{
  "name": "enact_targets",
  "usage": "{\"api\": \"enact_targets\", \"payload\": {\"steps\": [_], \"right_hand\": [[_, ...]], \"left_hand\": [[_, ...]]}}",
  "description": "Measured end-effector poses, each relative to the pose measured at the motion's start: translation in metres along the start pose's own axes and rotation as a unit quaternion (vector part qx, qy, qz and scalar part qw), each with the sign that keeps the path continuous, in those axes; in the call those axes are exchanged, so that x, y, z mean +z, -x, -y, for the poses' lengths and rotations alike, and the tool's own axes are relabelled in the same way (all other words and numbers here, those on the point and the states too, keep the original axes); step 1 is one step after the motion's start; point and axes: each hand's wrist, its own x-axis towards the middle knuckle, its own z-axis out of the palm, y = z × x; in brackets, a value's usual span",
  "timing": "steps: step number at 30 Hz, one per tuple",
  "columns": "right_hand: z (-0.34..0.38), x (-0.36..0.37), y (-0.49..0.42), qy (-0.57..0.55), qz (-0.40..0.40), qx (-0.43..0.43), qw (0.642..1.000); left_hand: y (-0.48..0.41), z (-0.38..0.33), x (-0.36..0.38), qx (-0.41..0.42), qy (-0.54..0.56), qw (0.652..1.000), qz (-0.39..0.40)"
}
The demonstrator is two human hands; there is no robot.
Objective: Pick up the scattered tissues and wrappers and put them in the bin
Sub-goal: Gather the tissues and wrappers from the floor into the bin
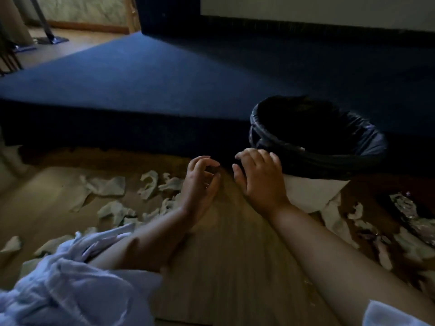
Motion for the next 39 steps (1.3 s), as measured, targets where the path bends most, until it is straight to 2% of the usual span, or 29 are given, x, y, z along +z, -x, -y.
{"api": "enact_targets", "payload": {"steps": [3, 8, 11, 14, 17, 21, 23, 25, 27, 29, 31, 36, 39], "right_hand": [[0.036, 0.016, 0.011, 0.042, 0.103, -0.023, 0.993], [0.089, -0.001, 0.008, 0.029, 0.314, -0.067, 0.947], [0.108, -0.025, -0.001, 0.053, 0.402, -0.086, 0.910], [0.121, -0.032, -0.012, 0.065, 0.440, -0.092, 0.891], [0.127, -0.001, -0.020, 0.047, 0.437, -0.074, 0.895], [0.131, 0.075, -0.014, -0.081, 0.403, 0.008, 0.911], [0.133, 0.108, -0.007, -0.145, 0.392, 0.056, 0.906], [0.136, 0.131, 0.003, -0.163, 0.394, 0.061, 0.903], [0.138, 0.146, 0.010, -0.169, 0.396, 0.050, 0.901], [0.142, 0.155, 0.012, -0.175, 0.398, 0.040, 0.900], [0.144, 0.160, 0.009, -0.175, 0.405, 0.031, 0.897], [0.144, 0.168, 0.009, -0.181, 0.409, 0.024, 0.894], [0.140, 0.170, 0.013, -0.199, 0.390, 0.021, 0.899]], "left_hand": [[0.020, 0.025, -0.038, -0.114, -0.012, 0.992, 0.056], [0.047, 0.032, -0.114, -0.209, -0.079, 0.954, 0.201], [0.064, 0.030, -0.144, -0.242, -0.086, 0.940, 0.225], [0.082, 0.042, -0.156, -0.279, -0.067, 0.930, 0.229], [0.091, 0.075, -0.160, -0.284, -0.087, 0.936, 0.188], [0.094, 0.143, -0.181, -0.333, -0.164, 0.928, 0.037], [0.094, 0.178, -0.203, -0.380, -0.201, 0.902, -0.048], [0.097, 0.211, -0.229, -0.438, -0.243, 0.859, -0.109], [0.103, 0.242, -0.254, -0.503, -0.280, 0.809, -0.116], [0.109, 0.268, -0.269, -0.563, -0.281, 0.774, -0.067], [0.115, 0.283, -0.269, -0.579, -0.240, 0.778, -0.027], [0.129, 0.248, -0.218, -0.495, -0.153, 0.854, -0.055], [0.141, 0.216, -0.184, -0.432, -0.156, 0.887, -0.050]]}}
